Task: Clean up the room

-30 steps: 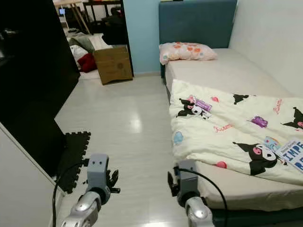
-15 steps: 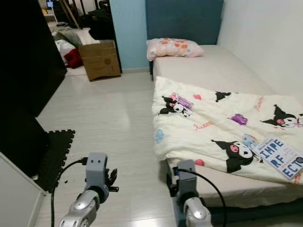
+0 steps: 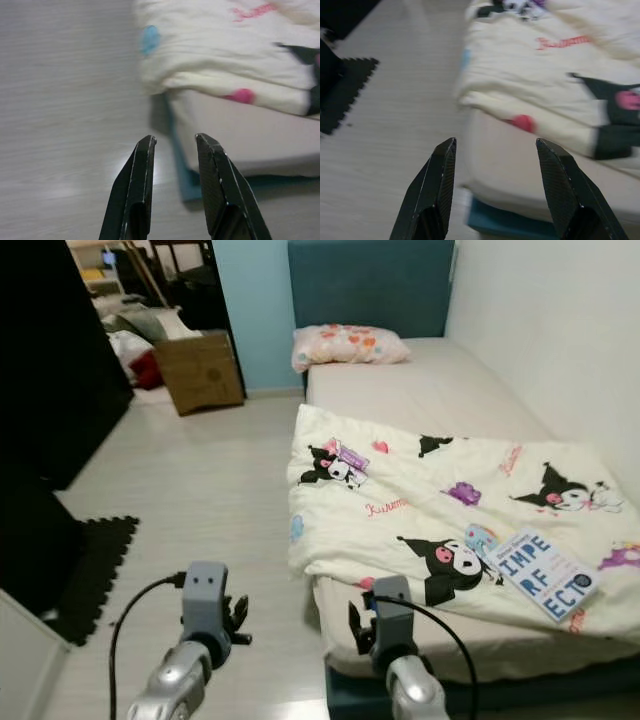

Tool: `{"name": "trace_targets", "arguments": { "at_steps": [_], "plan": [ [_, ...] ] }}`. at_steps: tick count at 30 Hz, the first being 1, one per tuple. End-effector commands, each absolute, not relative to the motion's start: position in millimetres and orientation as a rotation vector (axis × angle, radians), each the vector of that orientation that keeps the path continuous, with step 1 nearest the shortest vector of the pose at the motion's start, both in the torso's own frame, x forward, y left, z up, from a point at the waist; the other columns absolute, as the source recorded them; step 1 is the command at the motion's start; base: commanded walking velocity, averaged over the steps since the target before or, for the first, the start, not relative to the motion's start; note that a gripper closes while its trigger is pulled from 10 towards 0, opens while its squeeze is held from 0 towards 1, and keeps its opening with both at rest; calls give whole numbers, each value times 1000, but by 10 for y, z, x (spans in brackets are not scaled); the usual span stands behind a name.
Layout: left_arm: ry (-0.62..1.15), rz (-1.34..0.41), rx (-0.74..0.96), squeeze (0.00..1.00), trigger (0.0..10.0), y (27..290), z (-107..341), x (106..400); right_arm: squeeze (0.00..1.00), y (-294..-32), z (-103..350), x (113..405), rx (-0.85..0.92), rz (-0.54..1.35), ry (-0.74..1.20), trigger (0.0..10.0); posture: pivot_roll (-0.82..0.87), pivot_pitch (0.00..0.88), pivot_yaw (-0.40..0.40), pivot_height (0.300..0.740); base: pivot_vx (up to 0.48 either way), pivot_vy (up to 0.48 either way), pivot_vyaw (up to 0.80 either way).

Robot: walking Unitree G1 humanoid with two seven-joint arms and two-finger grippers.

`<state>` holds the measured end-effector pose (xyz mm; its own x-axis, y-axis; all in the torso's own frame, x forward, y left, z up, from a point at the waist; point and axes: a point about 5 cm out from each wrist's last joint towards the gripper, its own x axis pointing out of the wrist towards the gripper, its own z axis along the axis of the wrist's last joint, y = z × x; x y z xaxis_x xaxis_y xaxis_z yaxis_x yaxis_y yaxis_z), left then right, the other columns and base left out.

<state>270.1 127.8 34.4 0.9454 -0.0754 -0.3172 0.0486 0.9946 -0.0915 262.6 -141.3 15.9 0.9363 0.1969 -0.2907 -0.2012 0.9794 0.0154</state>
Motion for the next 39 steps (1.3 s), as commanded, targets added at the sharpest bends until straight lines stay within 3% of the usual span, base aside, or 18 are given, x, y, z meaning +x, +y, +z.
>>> {"name": "trace_targets", "arguments": {
  "at_steps": [1, 26, 28, 39],
  "plan": [
    [332, -55, -78, 0, 10000, 1313, 332, 2694, 0, -1395, 157, 2627, 6, 200, 299, 10000, -66, 69, 25, 740, 0, -379, 0],
    [331, -41, -84, 0, 10000, 1341, 331, 2699, 0, -1381, 198, 2676, 5, 204, 286, 10000, -70, 79, 23, 740, 0, -353, 0],
    [329, -16, -151, 0, 10000, 1359, 356, 2709, 0, -1382, 200, 2678, 6, 205, 286, 10000, -71, 79, 23, 740, 0, 240, 0],
    [289, -14, -145, 0, 10000, 1377, 405, 2724, 0, -1373, 205, 2683, 8, 204, 284, 10000, -69, 83, 25, 740, 0, 393, 0]
  ]
}}
